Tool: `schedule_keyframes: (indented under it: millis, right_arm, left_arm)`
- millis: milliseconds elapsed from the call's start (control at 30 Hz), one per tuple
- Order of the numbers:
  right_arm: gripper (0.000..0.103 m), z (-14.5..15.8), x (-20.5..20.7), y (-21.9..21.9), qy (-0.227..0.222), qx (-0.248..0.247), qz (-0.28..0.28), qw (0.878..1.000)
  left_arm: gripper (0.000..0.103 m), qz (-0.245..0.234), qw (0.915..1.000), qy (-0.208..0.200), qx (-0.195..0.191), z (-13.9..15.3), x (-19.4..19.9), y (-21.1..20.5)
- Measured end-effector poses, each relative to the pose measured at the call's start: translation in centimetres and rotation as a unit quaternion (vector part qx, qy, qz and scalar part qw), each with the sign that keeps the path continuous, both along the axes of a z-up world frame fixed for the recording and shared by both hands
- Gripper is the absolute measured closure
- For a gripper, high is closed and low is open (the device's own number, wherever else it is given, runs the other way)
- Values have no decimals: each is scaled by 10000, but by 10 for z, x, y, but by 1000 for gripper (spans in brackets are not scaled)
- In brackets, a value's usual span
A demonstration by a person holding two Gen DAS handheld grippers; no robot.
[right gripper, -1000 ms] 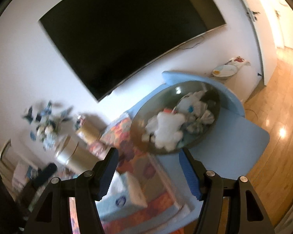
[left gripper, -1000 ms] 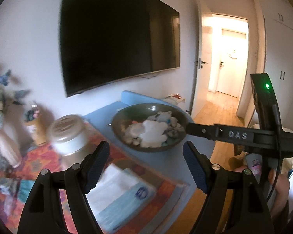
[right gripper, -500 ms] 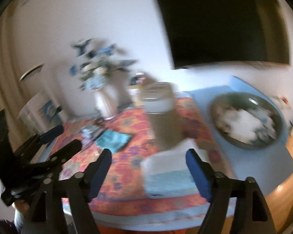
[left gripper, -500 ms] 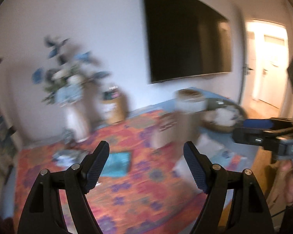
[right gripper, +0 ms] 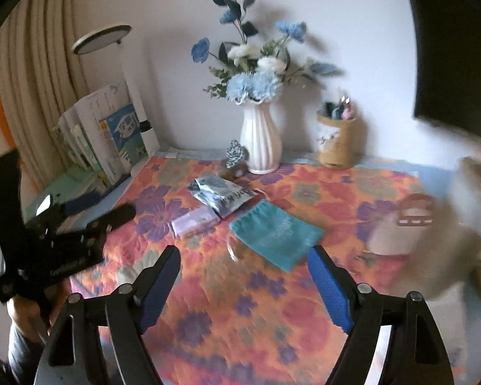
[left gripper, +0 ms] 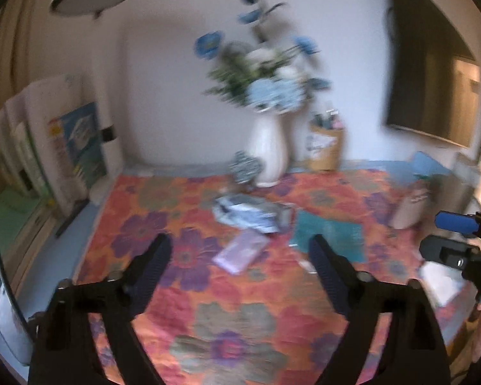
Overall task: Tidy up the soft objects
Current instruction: 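Move both tools back over the bed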
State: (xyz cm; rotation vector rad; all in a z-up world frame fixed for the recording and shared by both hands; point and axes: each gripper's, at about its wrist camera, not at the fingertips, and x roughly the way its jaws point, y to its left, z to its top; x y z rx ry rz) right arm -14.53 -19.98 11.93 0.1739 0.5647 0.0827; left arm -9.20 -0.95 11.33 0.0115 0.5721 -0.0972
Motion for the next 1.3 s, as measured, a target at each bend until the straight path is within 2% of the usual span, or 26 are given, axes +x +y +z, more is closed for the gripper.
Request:
schedule_keyframes:
  millis: [67,133,167,333,400,467,533,567,733,833,933,1167,1300]
  right_arm:
    - [19,-24,29,0,108,292,-30,9995]
    - [19,-45,52,-4,258,586,-87,9979]
    - [19,-50,60,-4,303,582,-168,9977]
    - [19,-58,86,1,39,-193,-727,9972]
    - [19,-66,93,-2,75,-283,-885,9956]
    - [19,-78,94,-9,142,-149,-1008,9947]
    - [19,-85,100,-16,456,-133,-1263,9909]
    - [18,-85,99,-18,423,-93,-1314,9904]
    - [0,-82,91,-20,223,-113,-1415,9896]
    - [0,-82,90,-16,205,-179,-1380,9901]
    - [0,-85,95,-14,375,-183,-1283,9909]
    - [0,-89,95,-26,443,184,-1289,9905]
    - [0,-89,95,-27,448,222,-1291,9904]
  left_arm:
    - [11,158,9998,105,17,-18,13,11]
    - [11,111,9994,333,-5,-36,27,16]
    - [11,55,9990,449,-39,-47,36,18]
    - [11,157,9984,544,-56,-72,54,19]
    - [11,212,9974,683,0,-81,59,18]
    - [11,180,9975,678,-58,-81,58,19]
    - [11,202,9976,646,-136,-82,57,22]
    - [11,200,9974,673,-185,-83,57,23]
    - [11,229,9960,825,-248,-87,63,25]
    - [11,259,9962,815,-157,-89,63,22]
    - [11,265,9959,865,-59,-90,64,19]
    - [11,282,9954,920,-15,-92,66,18]
    - [11,258,9951,954,39,-93,67,17]
